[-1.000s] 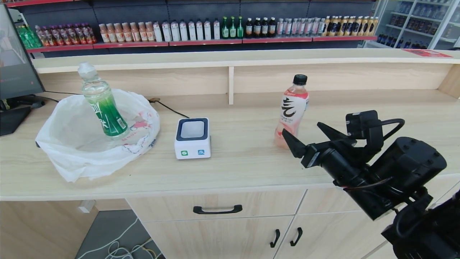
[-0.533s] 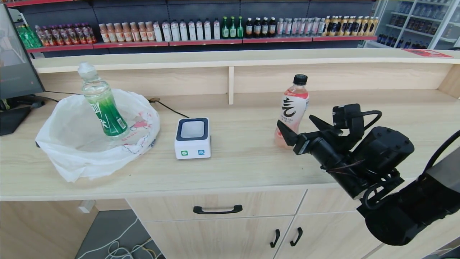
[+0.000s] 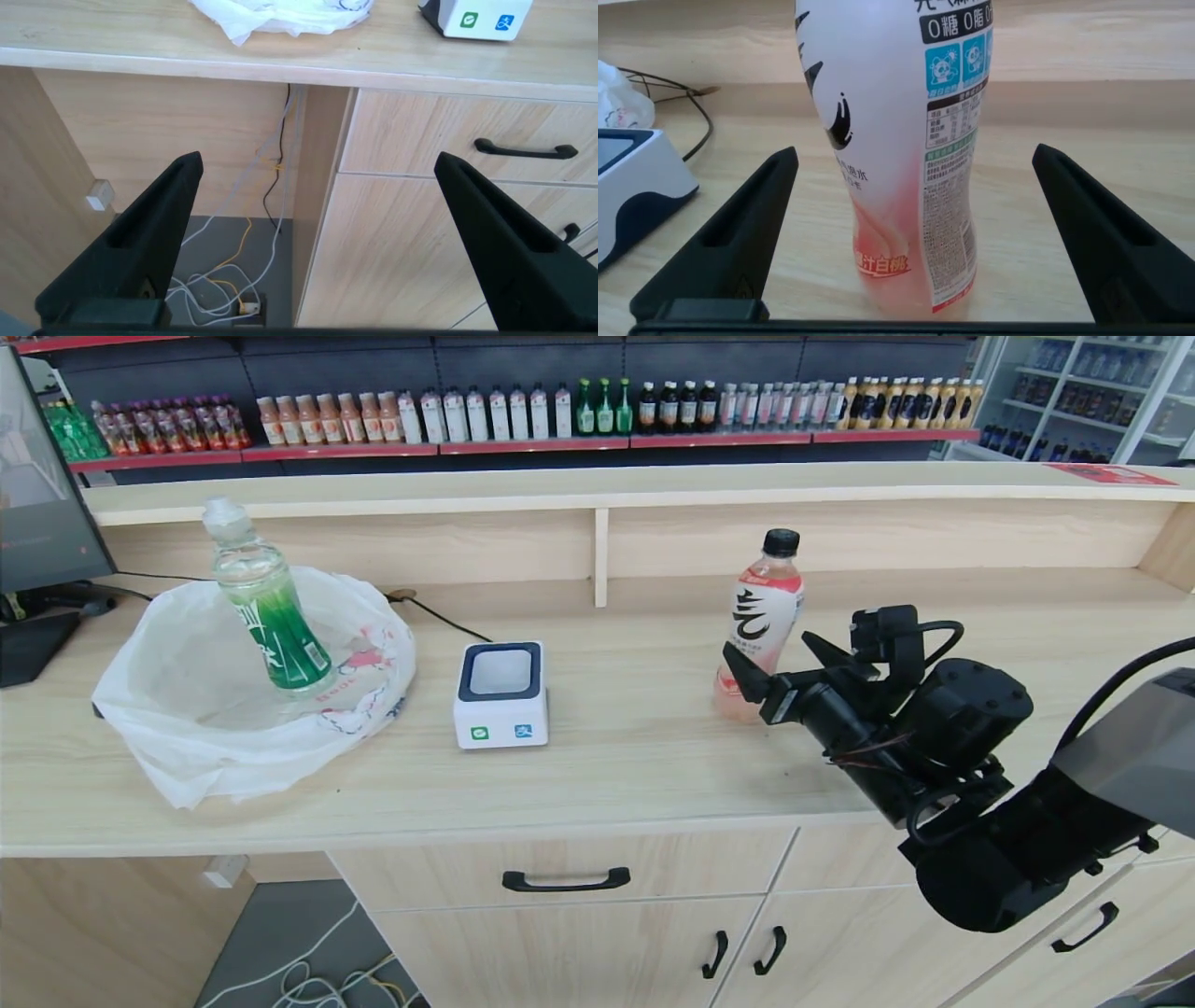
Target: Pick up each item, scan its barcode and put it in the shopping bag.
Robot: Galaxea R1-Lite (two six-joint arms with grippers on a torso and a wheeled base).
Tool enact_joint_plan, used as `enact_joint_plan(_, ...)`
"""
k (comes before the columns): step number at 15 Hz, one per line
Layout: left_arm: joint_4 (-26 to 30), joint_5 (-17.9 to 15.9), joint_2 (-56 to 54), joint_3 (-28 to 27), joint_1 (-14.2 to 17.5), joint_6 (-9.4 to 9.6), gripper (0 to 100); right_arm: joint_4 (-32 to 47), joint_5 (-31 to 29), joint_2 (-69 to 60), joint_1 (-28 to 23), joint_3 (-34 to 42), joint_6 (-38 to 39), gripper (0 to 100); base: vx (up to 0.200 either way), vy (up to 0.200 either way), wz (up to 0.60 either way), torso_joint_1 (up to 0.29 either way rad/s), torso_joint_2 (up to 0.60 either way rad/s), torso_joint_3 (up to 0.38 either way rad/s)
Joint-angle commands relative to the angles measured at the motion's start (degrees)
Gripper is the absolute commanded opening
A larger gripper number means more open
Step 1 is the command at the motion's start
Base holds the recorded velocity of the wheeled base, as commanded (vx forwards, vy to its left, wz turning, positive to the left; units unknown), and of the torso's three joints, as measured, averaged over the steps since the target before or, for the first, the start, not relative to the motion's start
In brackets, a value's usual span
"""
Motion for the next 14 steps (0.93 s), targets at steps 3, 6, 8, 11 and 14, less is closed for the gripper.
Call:
enact_joint_plan(3,0.00,0.02,0.00,0.00,0.01,-0.02,100,0.91,0.40,2.03,-0.04,-4.03,-0.05,100,0.000,0.000,0.00,0.000,0.00,0.000)
enact_joint_plan(6,0.00,0.02,0.00,0.00,0.01,-0.02,100,6.01,0.58,2.29,-0.39,-9.13,0.57,100,0.000,0.000,0.00,0.000,0.00,0.000)
enact_joint_plan(8,0.00,0.02,0.00,0.00,0.01,-0.02,100,7.59,0.58,2.73,-0.39,-10.63,1.01,100,0.000,0.000,0.00,0.000,0.00,0.000)
enact_joint_plan(11,0.00,0.02,0.00,0.00,0.01,-0.02,100,7.85,0.58,3.96,-0.57,-11.59,1.10,100,0.000,0.000,0.00,0.000,0.00,0.000)
enact_joint_plan(14,0.00,0.02,0.00,0.00,0.01,-0.10,100,7.85,0.75,4.13,-0.65,-11.59,1.18,100,0.000,0.000,0.00,0.000,0.00,0.000)
